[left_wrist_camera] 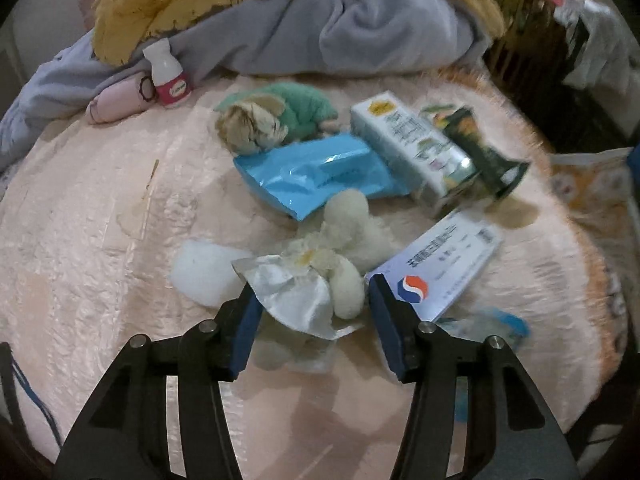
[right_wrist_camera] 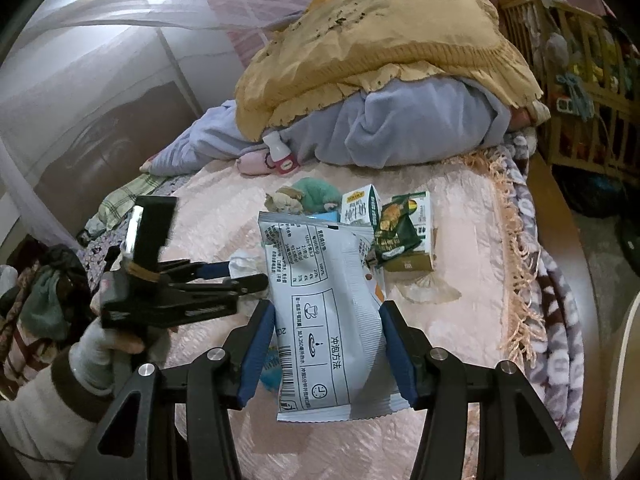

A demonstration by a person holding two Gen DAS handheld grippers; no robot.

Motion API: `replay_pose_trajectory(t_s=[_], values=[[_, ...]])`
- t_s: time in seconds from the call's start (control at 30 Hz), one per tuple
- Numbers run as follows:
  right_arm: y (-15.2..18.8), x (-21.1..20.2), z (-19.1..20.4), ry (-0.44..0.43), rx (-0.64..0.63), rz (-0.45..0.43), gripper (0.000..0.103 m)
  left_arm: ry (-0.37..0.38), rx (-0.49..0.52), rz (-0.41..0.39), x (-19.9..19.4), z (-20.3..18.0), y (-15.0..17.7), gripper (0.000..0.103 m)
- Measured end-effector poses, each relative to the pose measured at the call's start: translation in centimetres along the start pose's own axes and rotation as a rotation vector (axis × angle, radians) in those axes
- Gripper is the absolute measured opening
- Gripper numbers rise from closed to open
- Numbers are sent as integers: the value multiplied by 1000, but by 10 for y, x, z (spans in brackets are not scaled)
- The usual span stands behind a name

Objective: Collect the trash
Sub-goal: 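Grasp the white crumpled tissue bundle with the left tool while the right tool holds the packet, then carry both items over the white bucket and open both tools to drop them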

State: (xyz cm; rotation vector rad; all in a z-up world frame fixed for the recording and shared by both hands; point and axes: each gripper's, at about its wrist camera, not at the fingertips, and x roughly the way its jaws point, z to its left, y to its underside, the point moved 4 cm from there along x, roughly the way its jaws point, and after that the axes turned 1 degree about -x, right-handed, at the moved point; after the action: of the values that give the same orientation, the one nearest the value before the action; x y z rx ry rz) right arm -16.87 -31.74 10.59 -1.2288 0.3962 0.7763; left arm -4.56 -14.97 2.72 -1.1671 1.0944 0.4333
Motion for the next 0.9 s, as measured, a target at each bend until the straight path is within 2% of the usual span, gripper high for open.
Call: replay_pose_trajectory(t_s=[0.07, 0.17, 0.23, 0.5, 0.73, 0.9], values=[[1, 3, -2, 1, 4, 7, 53, 31, -31, 5, -1, 6, -1, 26], [-1, 3, -2, -7, 10, 1, 53, 114, -84, -7, -15, 16, -4, 11], [-1, 1, -2, -12, 13, -6, 53, 170, -125, -33, -32, 21, -5, 11], [-8, -12, 2, -34, 12, -32, 53, 268, -173, -114, -87, 16, -11, 11], [-15, -35, -9, 10, 11, -80, 53, 341, -143, -172, -115, -33, -20, 11], [-7, -49, -29, 62, 34, -96, 53, 395, -108, -167, -114, -80, -24, 11]])
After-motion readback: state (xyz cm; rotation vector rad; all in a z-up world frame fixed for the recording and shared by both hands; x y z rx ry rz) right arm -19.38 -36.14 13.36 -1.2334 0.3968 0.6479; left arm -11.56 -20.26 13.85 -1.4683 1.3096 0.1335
